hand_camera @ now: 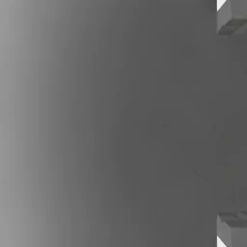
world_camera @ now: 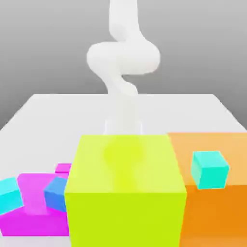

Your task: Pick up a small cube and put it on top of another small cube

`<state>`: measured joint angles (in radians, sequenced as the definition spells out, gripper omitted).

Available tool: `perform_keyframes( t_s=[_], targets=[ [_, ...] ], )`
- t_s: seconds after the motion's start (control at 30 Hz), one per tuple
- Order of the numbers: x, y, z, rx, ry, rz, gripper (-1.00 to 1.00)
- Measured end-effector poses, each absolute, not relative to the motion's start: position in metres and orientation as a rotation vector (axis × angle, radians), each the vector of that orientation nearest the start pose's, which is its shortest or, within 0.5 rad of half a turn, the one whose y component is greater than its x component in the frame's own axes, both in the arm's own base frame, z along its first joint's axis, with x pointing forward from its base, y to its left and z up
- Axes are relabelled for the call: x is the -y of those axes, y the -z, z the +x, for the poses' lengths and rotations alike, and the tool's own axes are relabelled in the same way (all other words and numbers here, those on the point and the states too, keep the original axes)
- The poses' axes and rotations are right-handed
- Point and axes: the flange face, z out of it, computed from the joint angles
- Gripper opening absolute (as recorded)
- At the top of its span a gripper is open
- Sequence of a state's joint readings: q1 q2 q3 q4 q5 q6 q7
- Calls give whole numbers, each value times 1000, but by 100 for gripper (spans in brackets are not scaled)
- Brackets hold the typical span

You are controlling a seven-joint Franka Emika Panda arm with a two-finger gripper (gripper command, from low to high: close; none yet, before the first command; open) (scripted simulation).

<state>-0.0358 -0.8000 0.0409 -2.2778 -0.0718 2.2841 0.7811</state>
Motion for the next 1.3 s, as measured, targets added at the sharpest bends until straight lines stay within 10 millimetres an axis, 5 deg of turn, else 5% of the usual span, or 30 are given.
perform_keyframes(
  t_s=[0.2, 0.33, 0.47, 0.6, 0.73, 0.83, 0.93, 1.0, 1.3],
  targets=[
    [2, -688, 373, -941, 1210, -2793, 0],
    [53, -603, 408, -957, 1042, -2953, 0],
    [112, -504, 417, -978, 810, -3063, 0],
    [163, -407, 396, -993, 564, -3117, 0],
    [198, -318, 353, -999, 327, -3115, 0],
    [209, -258, 309, -1003, 166, -3078, 0],
    [200, -209, 262, -1145, 49, -2953, 0],
    [196, -191, 248, -1204, 13, -2910, 0],
    [197, -149, 247, -1231, 5, -2904, 0]
  ],
)
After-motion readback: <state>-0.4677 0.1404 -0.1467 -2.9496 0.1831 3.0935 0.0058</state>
